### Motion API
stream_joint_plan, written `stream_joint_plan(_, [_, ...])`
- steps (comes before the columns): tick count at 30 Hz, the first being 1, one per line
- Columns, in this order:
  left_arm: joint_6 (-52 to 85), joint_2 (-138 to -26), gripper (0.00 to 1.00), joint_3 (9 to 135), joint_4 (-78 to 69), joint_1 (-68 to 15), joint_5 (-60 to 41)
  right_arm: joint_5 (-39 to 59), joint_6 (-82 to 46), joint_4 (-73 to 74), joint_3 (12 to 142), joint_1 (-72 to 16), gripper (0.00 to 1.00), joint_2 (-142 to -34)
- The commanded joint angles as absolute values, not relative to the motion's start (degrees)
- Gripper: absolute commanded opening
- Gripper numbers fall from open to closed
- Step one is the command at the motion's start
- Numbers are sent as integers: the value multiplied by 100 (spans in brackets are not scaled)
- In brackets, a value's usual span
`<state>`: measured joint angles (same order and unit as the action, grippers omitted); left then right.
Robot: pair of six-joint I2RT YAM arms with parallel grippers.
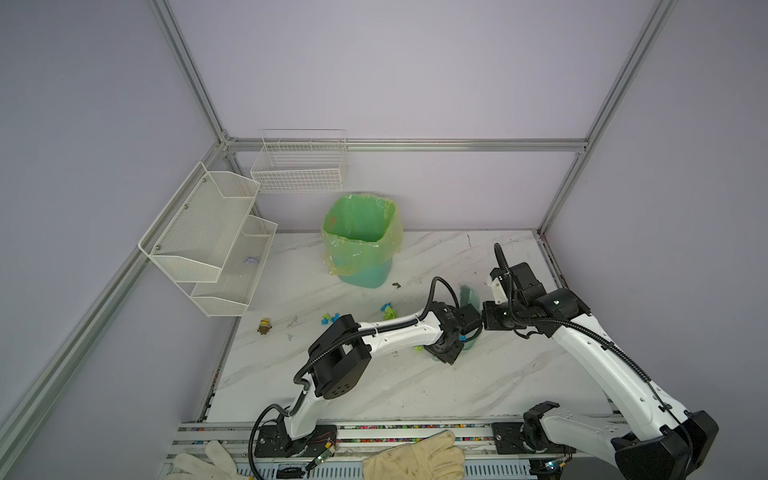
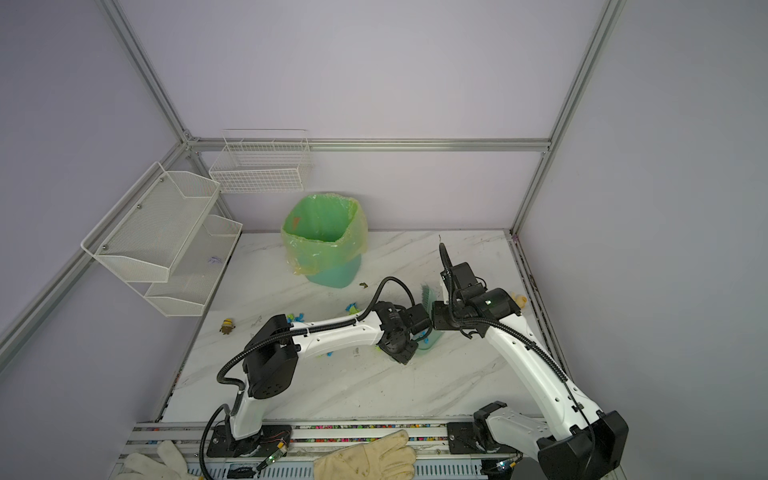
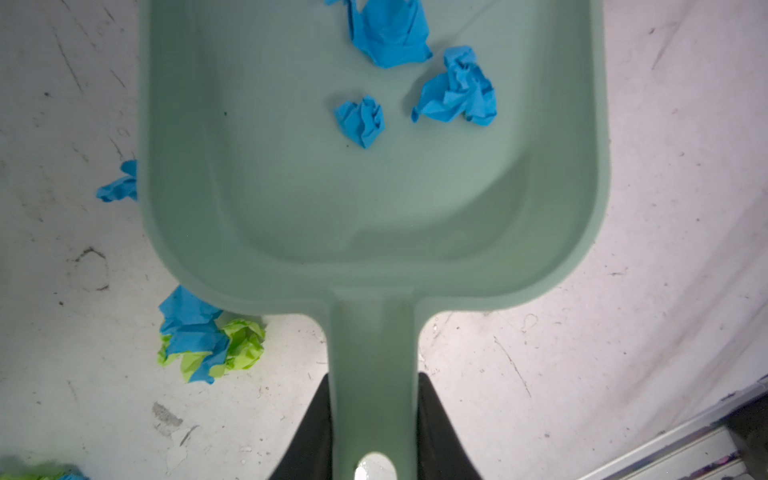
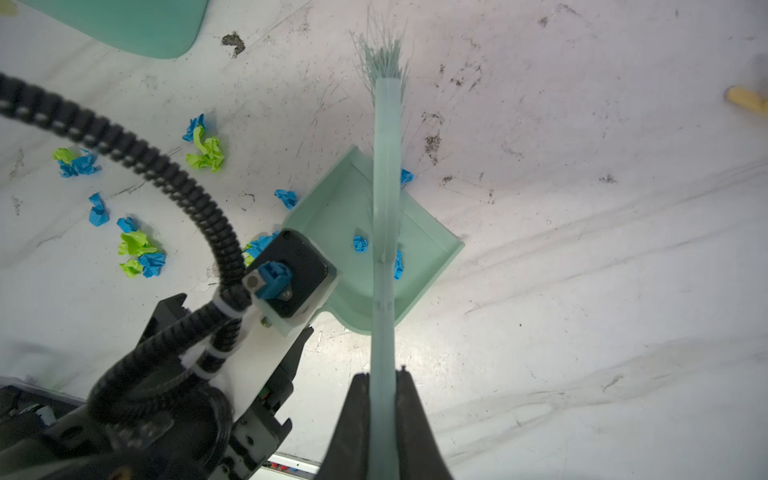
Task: Sweep away the paper scraps from the table
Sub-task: 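Brush more scraps into the dustpan held by the left gripper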
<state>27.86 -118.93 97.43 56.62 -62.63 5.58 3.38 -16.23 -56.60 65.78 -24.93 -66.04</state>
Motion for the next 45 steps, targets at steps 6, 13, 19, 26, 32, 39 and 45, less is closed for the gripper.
stream_joint_plan(6, [2740, -11917, 0, 10041, 5588, -6187, 518, -184, -1822, -4943, 6908, -2507, 0, -7035])
stream_joint_plan(13, [2759, -11914, 0, 10022, 5578, -6129, 505, 49, -1951, -4173, 6892, -2488, 0, -7608])
stream_joint_plan(19, [2732, -11902, 0, 10036, 5563, -6092, 453, 19, -2086, -3937, 6732, -2493, 0, -7960])
stream_joint_plan(26, [2707, -11907, 0, 10047, 5550, -6052, 439, 82, -2326, -4111, 6422, -2492, 0, -7579])
stream_joint_plan(32, [2698, -11868, 0, 10013, 5554, -6046, 464, 614, -2320, -4347, 6049, -2488, 0, -7171])
stream_joint_plan(39, [2733, -11804, 0, 9966, 5555, -6047, 527, 1020, -2259, -4929, 6184, -2488, 0, -6696])
stream_joint_plan(45, [2742, -11795, 0, 9931, 5545, -6047, 510, 1166, -2417, -5251, 6366, -2489, 0, -6202])
